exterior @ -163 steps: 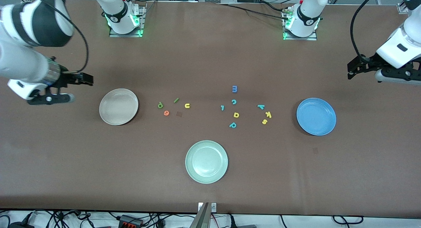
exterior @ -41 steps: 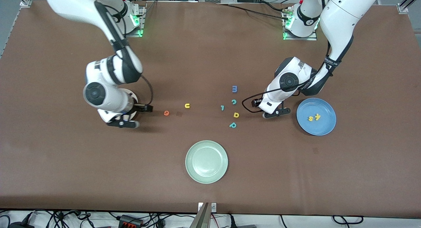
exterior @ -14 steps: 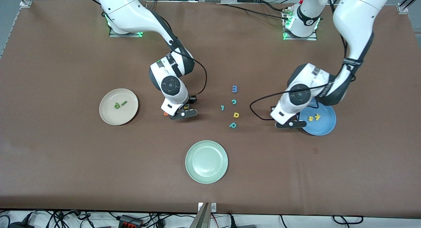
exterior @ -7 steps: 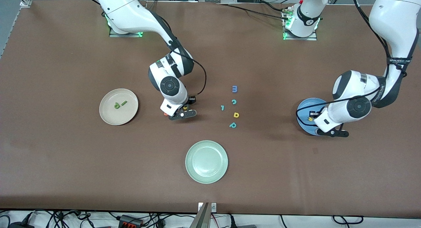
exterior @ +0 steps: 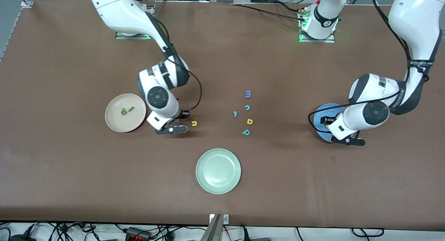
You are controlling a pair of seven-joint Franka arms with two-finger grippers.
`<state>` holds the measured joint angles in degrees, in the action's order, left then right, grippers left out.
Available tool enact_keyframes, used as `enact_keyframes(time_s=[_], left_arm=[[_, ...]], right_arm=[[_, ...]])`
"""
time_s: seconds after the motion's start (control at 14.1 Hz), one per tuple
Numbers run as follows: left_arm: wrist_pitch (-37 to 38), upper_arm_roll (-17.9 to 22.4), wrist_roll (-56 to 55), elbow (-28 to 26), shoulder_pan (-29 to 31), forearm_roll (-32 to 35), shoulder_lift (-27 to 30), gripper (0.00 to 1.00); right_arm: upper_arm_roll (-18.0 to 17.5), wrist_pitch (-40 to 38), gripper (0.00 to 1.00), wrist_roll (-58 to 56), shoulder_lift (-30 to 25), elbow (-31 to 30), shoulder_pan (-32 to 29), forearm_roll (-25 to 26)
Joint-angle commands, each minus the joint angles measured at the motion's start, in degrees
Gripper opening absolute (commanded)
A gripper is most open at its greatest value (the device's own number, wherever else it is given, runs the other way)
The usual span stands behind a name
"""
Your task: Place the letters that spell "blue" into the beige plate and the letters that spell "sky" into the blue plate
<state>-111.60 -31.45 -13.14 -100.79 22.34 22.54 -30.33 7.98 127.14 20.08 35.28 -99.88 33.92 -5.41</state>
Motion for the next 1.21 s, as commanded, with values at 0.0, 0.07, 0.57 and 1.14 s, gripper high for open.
enact_keyframes(time_s=[0.0,0.07,0.57,1.14], left_arm=[[13.1,-4.1,0.3,10.1,0.3,0.4,0.4,1.00],[15.5,-4.3,0.3,12.4,0.2,0.2,0.5,1.00],[39.9,-8.5,8.2,33.7,3.1,-8.0,1.6,1.00],[22.4,30.4,19.7,8.9,-22.9,-19.5,26.2,1.00]], right_arm=[[-0.2,0.5,0.20,1.0,-3.0,-4.1,0.3,0.4],[-0.5,0.9,0.20,0.9,-2.9,-3.7,0.4,0.4],[-0.5,4.1,0.26,4.0,3.2,6.1,5.2,-0.5],[-0.6,4.3,0.57,5.5,6.4,7.9,5.7,-0.5]])
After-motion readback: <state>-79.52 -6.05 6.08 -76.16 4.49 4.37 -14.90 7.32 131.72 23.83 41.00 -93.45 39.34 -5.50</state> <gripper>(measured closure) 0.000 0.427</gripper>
